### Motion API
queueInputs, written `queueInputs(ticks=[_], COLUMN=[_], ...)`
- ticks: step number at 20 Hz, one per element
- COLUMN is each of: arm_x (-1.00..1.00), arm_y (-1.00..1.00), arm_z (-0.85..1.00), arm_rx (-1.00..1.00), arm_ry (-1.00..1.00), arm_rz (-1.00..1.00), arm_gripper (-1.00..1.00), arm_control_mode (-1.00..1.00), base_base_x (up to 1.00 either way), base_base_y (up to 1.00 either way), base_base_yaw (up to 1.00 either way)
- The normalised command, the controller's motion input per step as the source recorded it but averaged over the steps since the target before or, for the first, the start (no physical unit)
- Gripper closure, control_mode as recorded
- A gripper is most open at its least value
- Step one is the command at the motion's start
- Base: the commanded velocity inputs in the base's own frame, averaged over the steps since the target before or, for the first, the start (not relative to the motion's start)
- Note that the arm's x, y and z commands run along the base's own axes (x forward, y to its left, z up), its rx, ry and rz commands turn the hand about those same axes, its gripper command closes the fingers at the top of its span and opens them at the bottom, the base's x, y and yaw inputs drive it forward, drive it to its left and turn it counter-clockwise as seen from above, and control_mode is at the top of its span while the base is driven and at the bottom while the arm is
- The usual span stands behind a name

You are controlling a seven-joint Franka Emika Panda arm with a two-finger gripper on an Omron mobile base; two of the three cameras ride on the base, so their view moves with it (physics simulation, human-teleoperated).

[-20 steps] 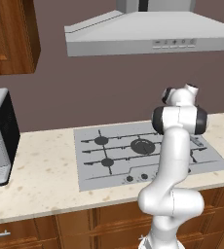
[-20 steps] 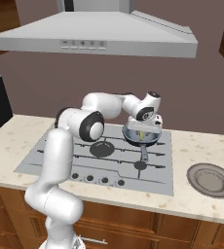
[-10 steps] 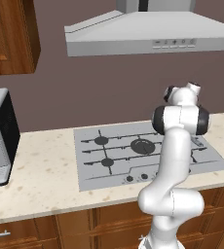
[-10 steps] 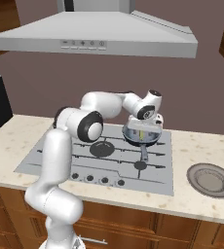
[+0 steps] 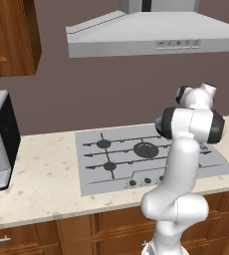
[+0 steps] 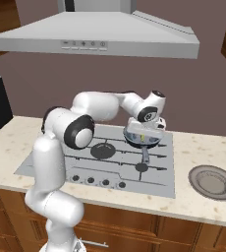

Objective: Pick up the butter stick and place it in the pan. Then turn on the burner for the pan.

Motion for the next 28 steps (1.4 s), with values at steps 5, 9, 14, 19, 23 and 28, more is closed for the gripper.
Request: queueInputs(ticks=[5, 9, 14, 19, 23, 28], arm_x=[-0.82, -0.83, -0.87, -0.76, -0.48, -0.09], arm_y=[0.33, 0.37, 0.37, 0.38, 0.34, 0.16], arm_z=[0.28, 0.33, 0.16, 0.07, 0.06, 0.0], arm_rx=[-0.03, -0.05, -0.07, -0.05, -0.02, 0.0], arm_ry=[0.0, 0.02, 0.05, 0.08, 0.1, 0.03], arm_rz=[-0.03, -0.04, -0.1, -0.1, -0.03, 0.02], arm_gripper=[-1.0, -1.0, -1.0, -1.0, -1.0, -1.0], arm_control_mode=[-1.0, -1.0, -1.0, -1.0, -1.0, -1.0], base_base_x=[0.0, 0.0, 0.0, 0.0, 0.0, 0.0], base_base_y=[0.0, 0.0, 0.0, 0.0, 0.0, 0.0], base_base_yaw=[0.0, 0.0, 0.0, 0.0, 0.0, 0.0])
